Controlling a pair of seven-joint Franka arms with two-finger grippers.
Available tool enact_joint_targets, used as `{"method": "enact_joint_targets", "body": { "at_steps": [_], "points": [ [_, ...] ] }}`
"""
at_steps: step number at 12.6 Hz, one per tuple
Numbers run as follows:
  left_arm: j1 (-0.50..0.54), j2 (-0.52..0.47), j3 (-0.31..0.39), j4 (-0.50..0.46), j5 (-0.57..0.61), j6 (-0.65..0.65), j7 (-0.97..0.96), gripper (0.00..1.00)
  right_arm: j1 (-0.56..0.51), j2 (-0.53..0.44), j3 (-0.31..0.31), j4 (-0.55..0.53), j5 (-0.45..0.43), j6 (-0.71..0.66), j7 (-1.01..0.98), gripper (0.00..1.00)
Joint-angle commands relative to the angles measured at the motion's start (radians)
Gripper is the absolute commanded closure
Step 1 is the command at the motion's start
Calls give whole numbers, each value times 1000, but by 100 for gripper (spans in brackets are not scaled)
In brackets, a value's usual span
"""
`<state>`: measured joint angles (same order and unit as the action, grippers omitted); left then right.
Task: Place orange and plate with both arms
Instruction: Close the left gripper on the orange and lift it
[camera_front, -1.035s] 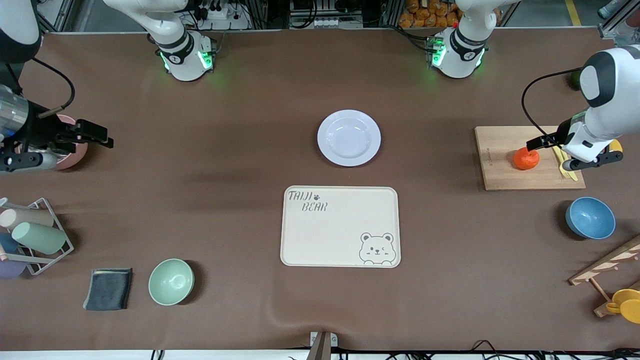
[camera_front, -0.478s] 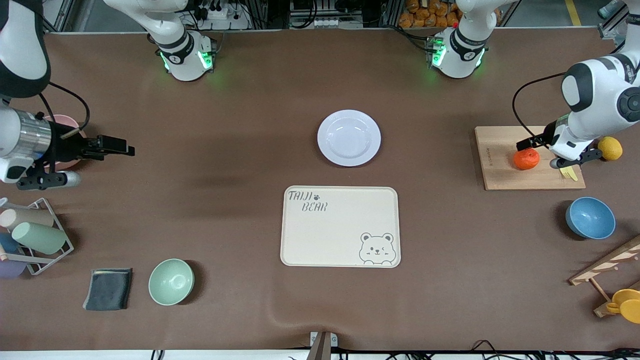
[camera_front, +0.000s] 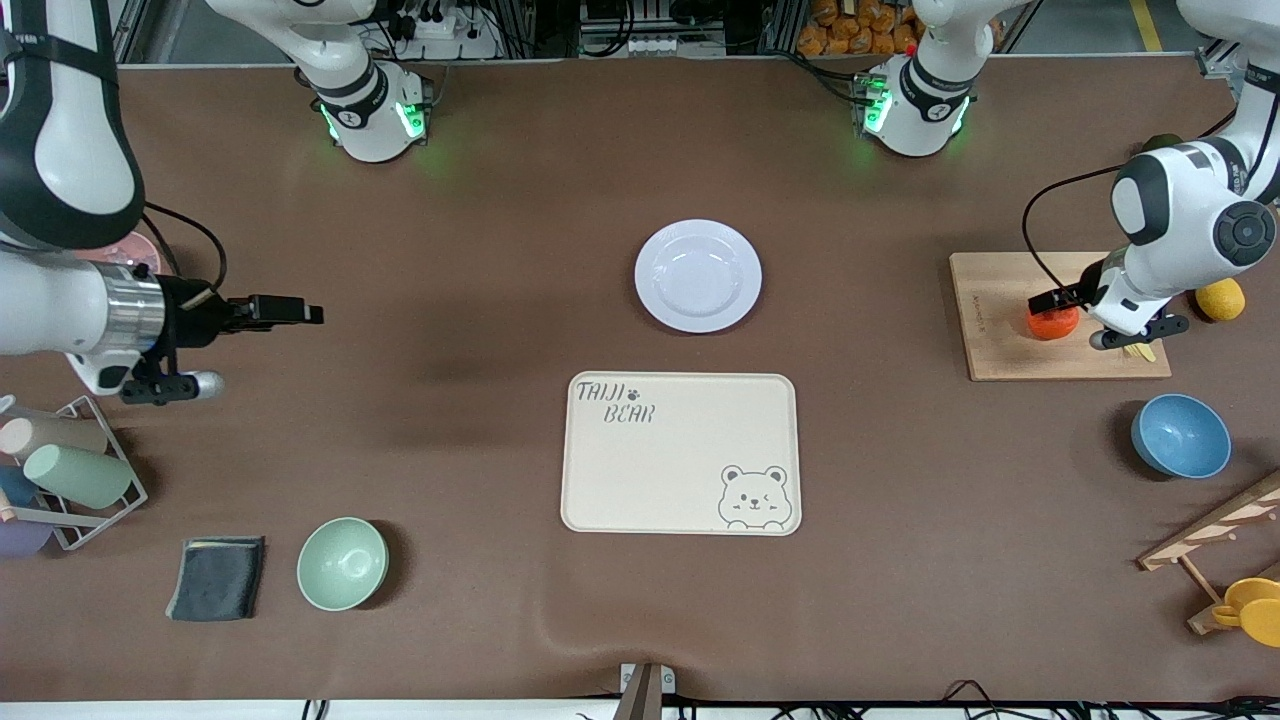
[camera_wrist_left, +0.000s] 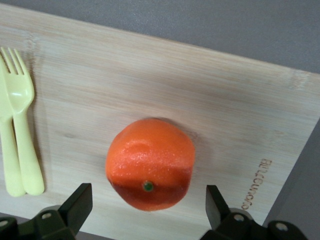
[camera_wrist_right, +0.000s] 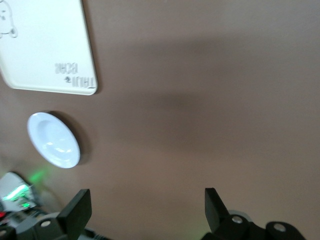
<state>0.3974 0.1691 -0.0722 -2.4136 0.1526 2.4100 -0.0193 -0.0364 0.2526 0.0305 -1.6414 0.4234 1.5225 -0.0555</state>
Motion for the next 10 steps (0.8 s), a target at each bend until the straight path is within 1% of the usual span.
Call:
{"method": "enact_joint_targets", "body": {
  "at_steps": [1, 2, 4, 5, 7, 9, 10],
  "points": [
    [18, 45, -8, 8, 22, 63, 9, 0, 1, 13, 0, -72, 125, 25, 14, 0],
    [33, 53, -9, 8, 24, 72, 9, 0, 7, 16, 0, -92, 133, 60, 14, 0],
    [35, 66, -9, 14, 24, 72, 9, 0, 29, 30, 0, -98, 143, 85, 14, 0],
    [35, 70, -9, 14, 24, 72, 9, 7, 33, 37, 0, -100, 170, 90, 14, 0],
    [35, 76, -9, 18, 24, 72, 12, 53, 35, 56, 0, -103, 227, 85, 14, 0],
    [37, 92, -11, 47, 24, 67, 85, 82, 36, 60, 0, -145, 312, 97, 14, 0],
    [32, 86, -12, 71, 24, 58, 99, 89, 41, 69, 0, -175, 343, 116, 5, 0]
  ]
}}
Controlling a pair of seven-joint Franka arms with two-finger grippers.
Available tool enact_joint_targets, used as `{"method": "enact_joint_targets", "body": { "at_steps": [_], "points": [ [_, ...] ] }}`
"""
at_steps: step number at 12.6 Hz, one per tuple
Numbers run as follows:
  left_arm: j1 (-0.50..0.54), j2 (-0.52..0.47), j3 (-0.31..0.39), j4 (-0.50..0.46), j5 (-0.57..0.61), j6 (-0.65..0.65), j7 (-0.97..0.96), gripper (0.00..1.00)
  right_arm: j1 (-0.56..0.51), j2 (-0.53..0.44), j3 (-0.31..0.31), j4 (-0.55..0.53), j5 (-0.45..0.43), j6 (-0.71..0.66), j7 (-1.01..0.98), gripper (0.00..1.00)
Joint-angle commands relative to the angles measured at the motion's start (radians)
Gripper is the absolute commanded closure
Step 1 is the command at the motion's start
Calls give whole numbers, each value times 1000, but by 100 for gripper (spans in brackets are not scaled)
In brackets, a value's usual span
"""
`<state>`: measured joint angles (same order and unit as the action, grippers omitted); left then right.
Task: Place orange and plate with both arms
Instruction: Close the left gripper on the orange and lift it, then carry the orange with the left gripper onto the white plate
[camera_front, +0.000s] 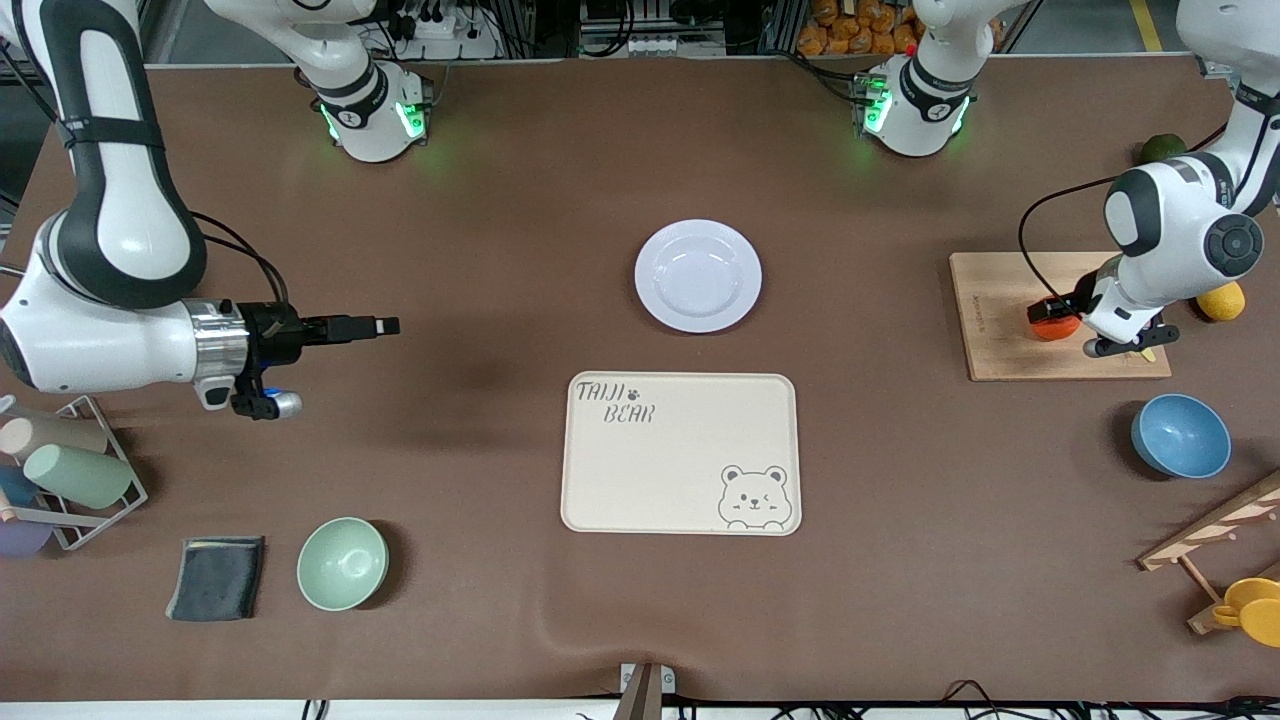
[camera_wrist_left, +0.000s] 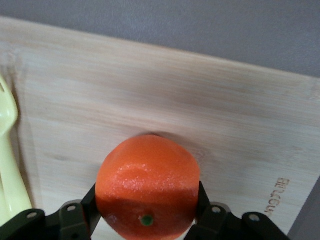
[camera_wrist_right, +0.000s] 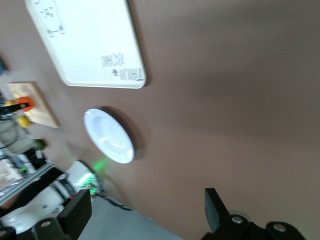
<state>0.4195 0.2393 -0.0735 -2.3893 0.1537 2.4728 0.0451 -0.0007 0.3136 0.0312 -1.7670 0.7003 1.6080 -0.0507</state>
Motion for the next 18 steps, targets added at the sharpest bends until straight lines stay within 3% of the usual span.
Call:
{"method": "enact_joint_targets", "body": {
  "at_steps": [1, 5, 7, 8, 14, 16, 18],
  "points": [
    [5, 0, -26, 68, 20, -44, 30, 96, 17, 9, 1, -90, 73, 76, -3, 0],
    [7, -48, -253, 287, -46, -415, -66, 100, 48, 9, 1, -129, 142, 112, -9, 0],
    [4, -41, -372, 366, -71, -495, -210, 100, 48, 7, 1, -170, 171, 153, -34, 0],
    [4, -44, -447, 386, -71, -518, -287, 100, 47, 8, 1, -193, 227, 159, -41, 0],
    [-5, -48, -799, 374, -63, -540, -563, 100, 97, 12, 3, -262, 271, 254, -118, 0],
    [-33, -37, -871, 352, -65, -534, -680, 100, 134, 10, 1, -319, 345, 315, -212, 0],
    [-118, -34, -887, 309, -68, -494, -845, 100, 172, 10, 1, -388, 465, 369, -334, 0]
  ]
}}
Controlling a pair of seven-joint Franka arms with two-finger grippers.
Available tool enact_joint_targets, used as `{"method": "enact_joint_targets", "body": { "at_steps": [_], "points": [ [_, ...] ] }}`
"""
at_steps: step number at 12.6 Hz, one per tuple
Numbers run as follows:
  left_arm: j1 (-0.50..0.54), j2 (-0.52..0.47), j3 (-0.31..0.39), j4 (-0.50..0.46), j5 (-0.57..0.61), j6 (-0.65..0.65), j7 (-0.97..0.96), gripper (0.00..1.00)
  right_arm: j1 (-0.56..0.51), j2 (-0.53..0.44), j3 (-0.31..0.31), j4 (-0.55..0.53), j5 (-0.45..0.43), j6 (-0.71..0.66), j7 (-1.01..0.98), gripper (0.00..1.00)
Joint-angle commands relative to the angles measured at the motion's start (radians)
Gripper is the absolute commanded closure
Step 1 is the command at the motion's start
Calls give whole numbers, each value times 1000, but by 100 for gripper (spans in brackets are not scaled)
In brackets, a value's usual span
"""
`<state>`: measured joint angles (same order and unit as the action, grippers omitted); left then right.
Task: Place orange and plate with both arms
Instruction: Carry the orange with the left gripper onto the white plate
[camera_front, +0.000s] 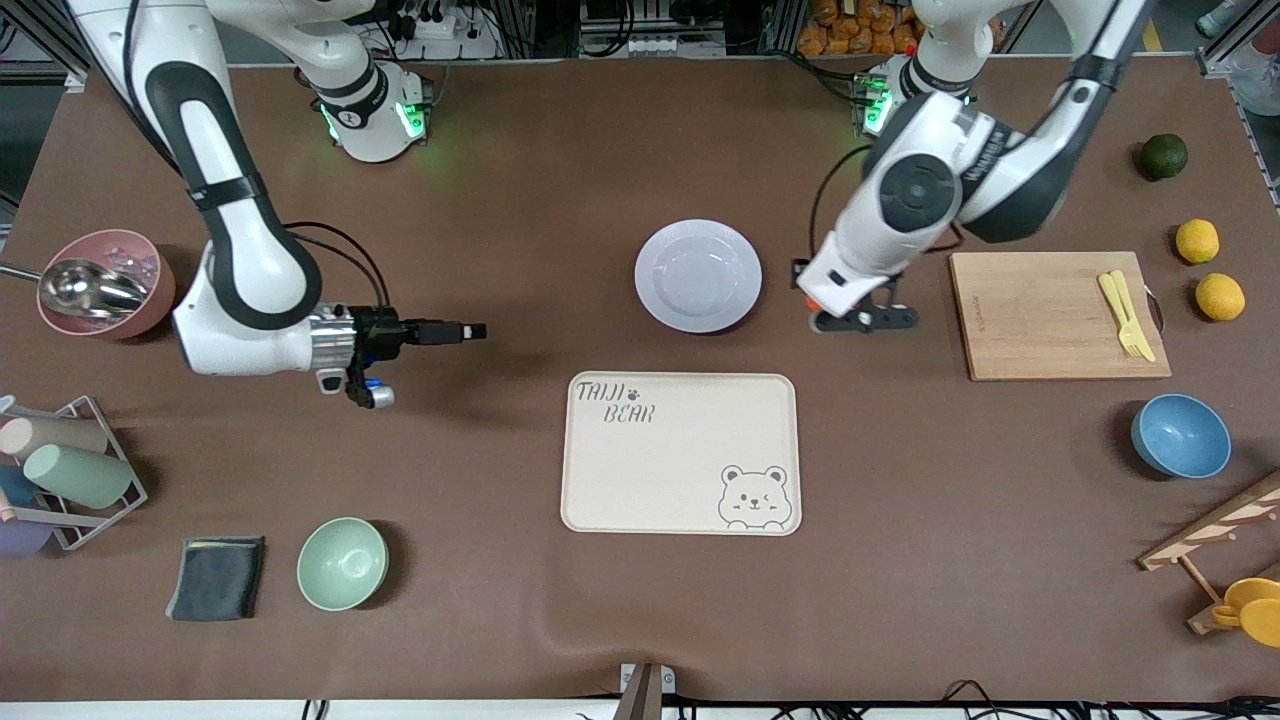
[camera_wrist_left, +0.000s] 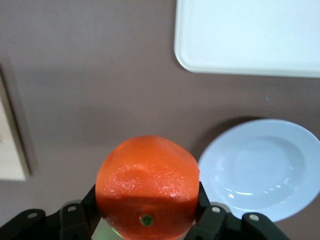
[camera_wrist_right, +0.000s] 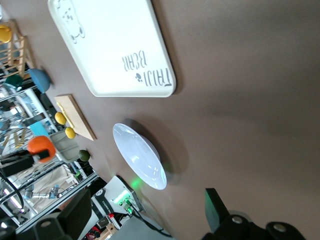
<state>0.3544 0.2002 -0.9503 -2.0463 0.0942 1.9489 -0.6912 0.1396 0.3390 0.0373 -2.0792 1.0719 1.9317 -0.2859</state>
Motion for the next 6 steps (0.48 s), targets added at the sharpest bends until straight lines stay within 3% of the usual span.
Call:
{"method": "enact_joint_targets", "body": {
  "at_steps": [1, 4, 6],
  "points": [
    [-99, 14, -10, -61, -8, 89, -187, 100, 61, -15, -5, -96, 132, 70, -125, 0],
    [-205, 76, -10, -89, -8, 188, -339, 100, 187, -14, -5, -148, 302, 182, -209, 0],
    [-254, 119, -10, -120, -8, 273, -431, 100, 245, -11, -5, -163, 353, 243, -243, 0]
  ]
}}
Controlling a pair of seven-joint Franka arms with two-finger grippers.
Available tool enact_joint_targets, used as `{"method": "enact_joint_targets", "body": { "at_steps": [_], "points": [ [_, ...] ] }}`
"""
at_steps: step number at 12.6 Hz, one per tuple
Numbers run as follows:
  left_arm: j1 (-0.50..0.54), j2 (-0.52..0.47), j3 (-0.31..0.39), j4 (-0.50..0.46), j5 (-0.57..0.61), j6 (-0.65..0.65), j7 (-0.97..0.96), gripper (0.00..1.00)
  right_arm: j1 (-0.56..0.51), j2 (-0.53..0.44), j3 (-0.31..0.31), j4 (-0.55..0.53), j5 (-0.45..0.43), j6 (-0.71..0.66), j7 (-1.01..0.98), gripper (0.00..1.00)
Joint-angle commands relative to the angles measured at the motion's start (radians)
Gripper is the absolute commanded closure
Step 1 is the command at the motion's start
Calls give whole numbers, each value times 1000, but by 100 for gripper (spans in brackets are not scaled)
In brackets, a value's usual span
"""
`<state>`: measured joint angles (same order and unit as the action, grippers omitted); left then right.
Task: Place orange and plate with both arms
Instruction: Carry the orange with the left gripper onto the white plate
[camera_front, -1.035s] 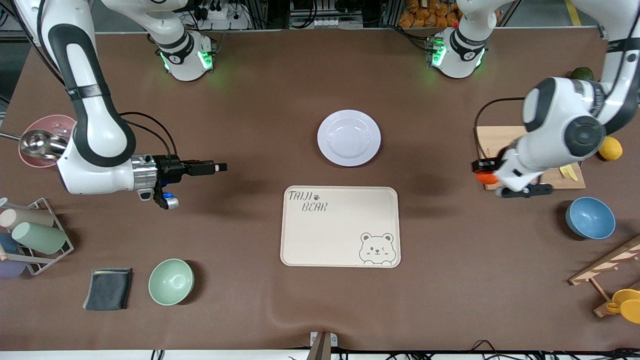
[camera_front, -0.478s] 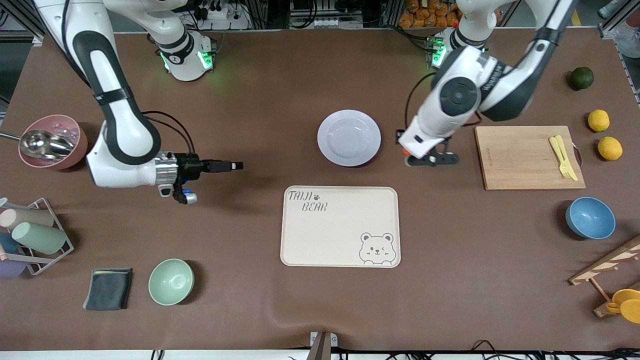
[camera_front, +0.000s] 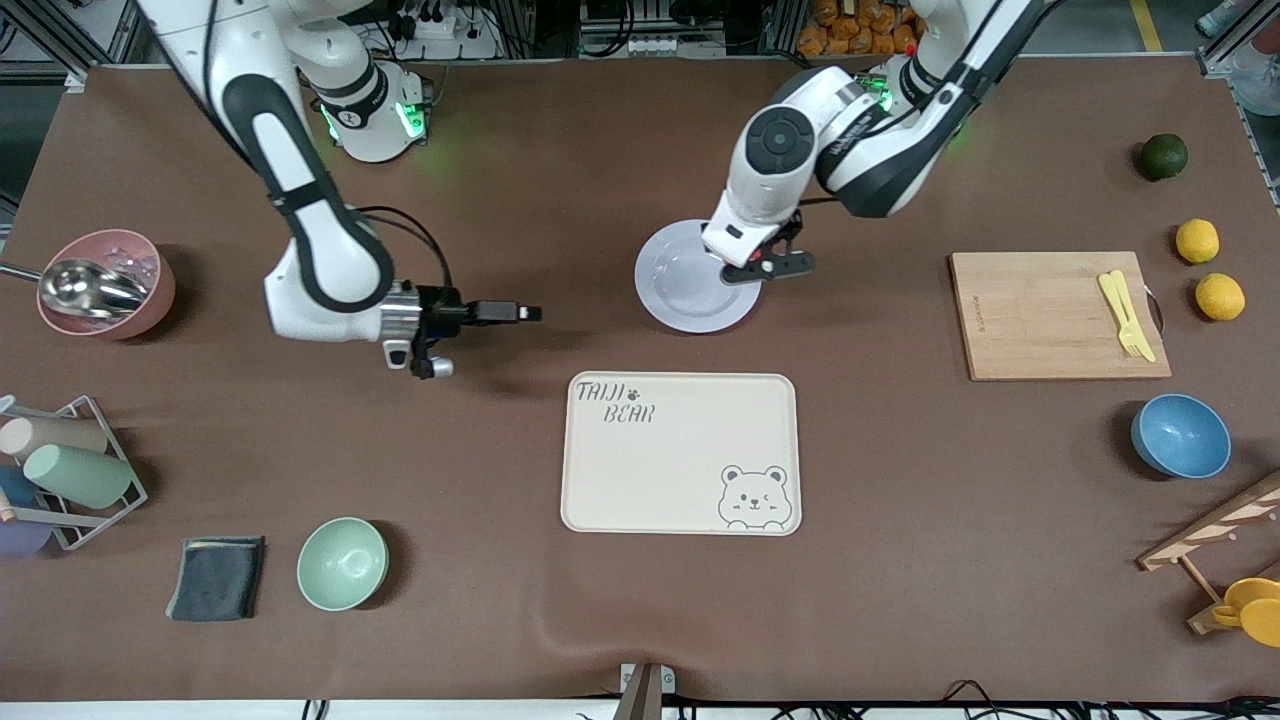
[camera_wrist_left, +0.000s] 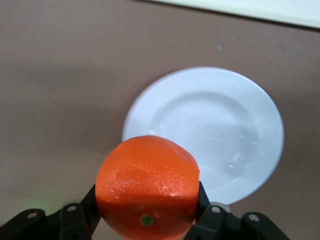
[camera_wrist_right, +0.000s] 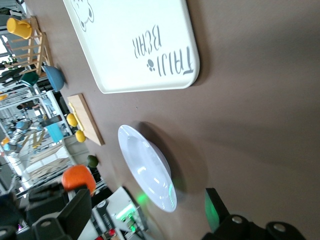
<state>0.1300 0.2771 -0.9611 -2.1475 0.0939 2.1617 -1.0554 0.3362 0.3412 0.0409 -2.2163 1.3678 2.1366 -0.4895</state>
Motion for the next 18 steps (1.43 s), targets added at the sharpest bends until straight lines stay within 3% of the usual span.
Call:
{"method": "enact_joint_targets", "body": {
  "at_steps": [1, 5, 6, 9, 13, 14, 15, 16, 17, 18],
  "points": [
    [-61, 81, 4, -17, 3, 87, -115, 100, 53, -5, -9, -28, 60, 40, -44, 0],
    [-87, 229, 42, -5, 130, 180, -153, 100, 89, 42, -9, -52, 209, 49, -208, 0],
    [-93, 253, 80, 23, 165, 187, -153, 100, 98, 44, -9, -52, 229, 49, -214, 0],
    [-199, 310, 154, 101, 173, 185, -205, 100, 124, 42, -9, -52, 252, 81, -215, 0],
    [-268, 339, 200, 106, 175, 187, -241, 90, 178, 42, -9, -54, 306, 126, -216, 0],
    [-267, 343, 202, 106, 178, 185, -239, 79, 188, 42, -9, -56, 315, 131, -222, 0],
    [-267, 343, 217, 106, 190, 185, -238, 60, 190, 42, -9, -56, 321, 134, -222, 0],
    [-267, 343, 231, 106, 193, 185, -232, 17, 194, 42, -9, -56, 326, 134, -222, 0],
    [-267, 340, 234, 106, 207, 185, -227, 0, 202, 42, -9, -56, 344, 137, -225, 0],
    [-264, 337, 234, 107, 230, 184, -227, 0, 210, 42, -9, -54, 347, 150, -230, 0]
  ]
}}
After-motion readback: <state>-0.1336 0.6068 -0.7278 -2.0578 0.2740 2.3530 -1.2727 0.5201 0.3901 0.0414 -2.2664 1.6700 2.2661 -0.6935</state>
